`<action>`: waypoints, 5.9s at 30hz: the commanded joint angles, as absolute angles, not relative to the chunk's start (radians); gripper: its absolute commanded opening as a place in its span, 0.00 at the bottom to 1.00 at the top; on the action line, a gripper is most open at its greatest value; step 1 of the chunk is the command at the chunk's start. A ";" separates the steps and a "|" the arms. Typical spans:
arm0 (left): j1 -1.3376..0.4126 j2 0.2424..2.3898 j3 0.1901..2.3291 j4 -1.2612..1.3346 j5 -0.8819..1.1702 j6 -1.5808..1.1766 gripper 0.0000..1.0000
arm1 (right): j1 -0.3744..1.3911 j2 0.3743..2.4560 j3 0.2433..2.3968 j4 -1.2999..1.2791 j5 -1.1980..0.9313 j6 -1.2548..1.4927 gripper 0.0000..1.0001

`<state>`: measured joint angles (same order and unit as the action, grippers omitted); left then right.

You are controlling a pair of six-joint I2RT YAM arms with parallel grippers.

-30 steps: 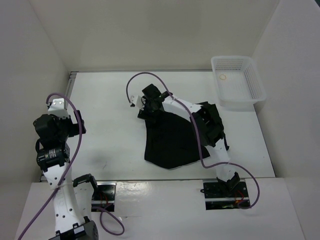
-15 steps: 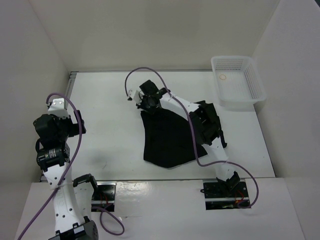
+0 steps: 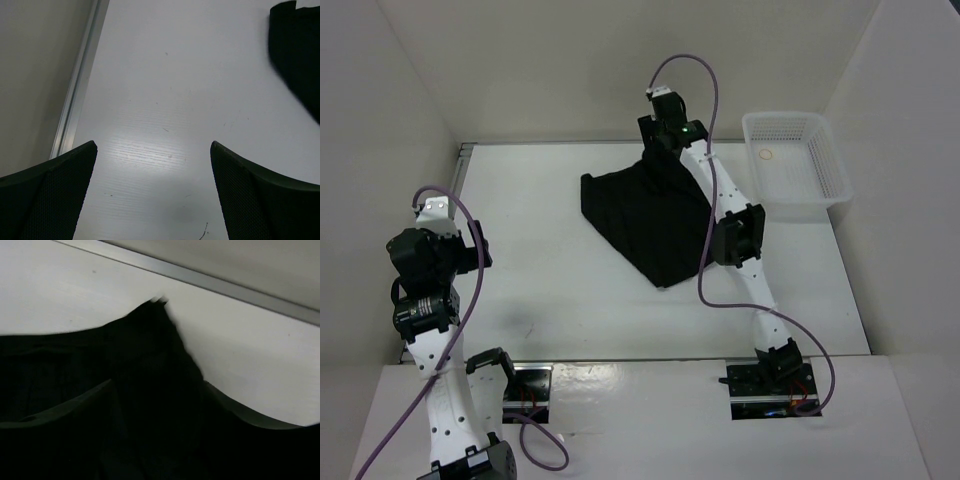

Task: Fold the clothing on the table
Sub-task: Flatten the skirt out

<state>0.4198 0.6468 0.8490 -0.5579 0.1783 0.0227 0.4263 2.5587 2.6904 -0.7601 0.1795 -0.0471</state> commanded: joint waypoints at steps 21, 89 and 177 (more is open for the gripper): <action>0.417 0.638 0.882 -0.549 0.202 0.038 1.00 | 0.566 2.474 2.662 -1.129 0.112 -0.071 0.76; 0.417 0.646 0.882 -0.540 0.204 0.029 1.00 | 0.518 2.206 1.706 -0.435 0.192 0.161 0.86; -0.459 1.671 1.220 -0.319 -0.374 -0.353 0.00 | 0.339 1.899 1.586 -0.407 0.046 0.020 0.85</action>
<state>-0.4557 1.7592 1.2316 -0.3500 -0.3691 -0.3912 0.3340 1.8744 1.5173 -0.4355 0.0902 0.0875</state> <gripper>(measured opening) 0.013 0.849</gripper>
